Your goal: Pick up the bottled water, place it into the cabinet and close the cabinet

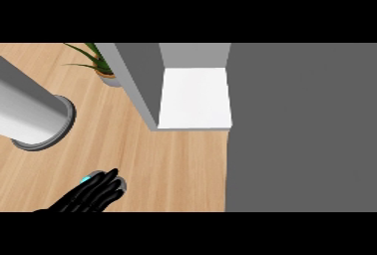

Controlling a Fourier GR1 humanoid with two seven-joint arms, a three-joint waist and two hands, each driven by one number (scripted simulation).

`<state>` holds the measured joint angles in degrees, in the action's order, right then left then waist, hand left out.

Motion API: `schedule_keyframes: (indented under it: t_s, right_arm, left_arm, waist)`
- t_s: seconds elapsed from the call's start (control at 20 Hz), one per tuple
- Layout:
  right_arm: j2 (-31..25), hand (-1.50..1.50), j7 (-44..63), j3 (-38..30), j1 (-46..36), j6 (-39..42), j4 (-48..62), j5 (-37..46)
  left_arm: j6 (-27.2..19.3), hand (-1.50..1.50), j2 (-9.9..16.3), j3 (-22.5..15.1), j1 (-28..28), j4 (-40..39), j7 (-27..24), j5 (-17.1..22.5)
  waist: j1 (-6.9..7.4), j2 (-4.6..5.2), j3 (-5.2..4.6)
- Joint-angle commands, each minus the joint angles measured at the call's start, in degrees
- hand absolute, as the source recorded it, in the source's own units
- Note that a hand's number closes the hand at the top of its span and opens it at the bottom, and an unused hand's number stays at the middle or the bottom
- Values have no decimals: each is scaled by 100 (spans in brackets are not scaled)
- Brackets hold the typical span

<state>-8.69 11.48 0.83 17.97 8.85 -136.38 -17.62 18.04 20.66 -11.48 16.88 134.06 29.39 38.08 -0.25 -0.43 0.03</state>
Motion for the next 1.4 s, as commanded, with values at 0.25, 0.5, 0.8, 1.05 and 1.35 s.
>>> schedule_keyframes:
  t_s: [0.25, 0.5, 0.8, 1.05, 1.35]
  right_arm:
    - [-67, -150, 139, -223, 538, 236, -638, -582]
    - [-178, -150, 173, -509, 720, 369, -800, -759]
    - [-161, -150, 167, -688, 811, 432, -807, -1029]
    - [-69, -150, 325, -623, 878, 354, -938, -1022]
    - [-79, -150, 75, -803, 1220, 666, -1080, -1216]
  left_arm:
    - [-178, -150, 453, 653, 176, 1270, 556, 1422]
    - [-226, -150, 473, 770, 147, 1209, 578, 1398]
    - [-263, -150, 487, 891, 272, 1211, 607, 1528]
    - [-177, -150, 658, 1439, 362, 989, 621, 1783]
    - [-306, -150, 694, 2099, 196, 780, 512, 1742]
  waist:
    - [-6, -14, 7]
    - [-19, -18, 5]
    - [12, -31, 5]
    - [62, -19, -5]
    - [-9, -33, -1]
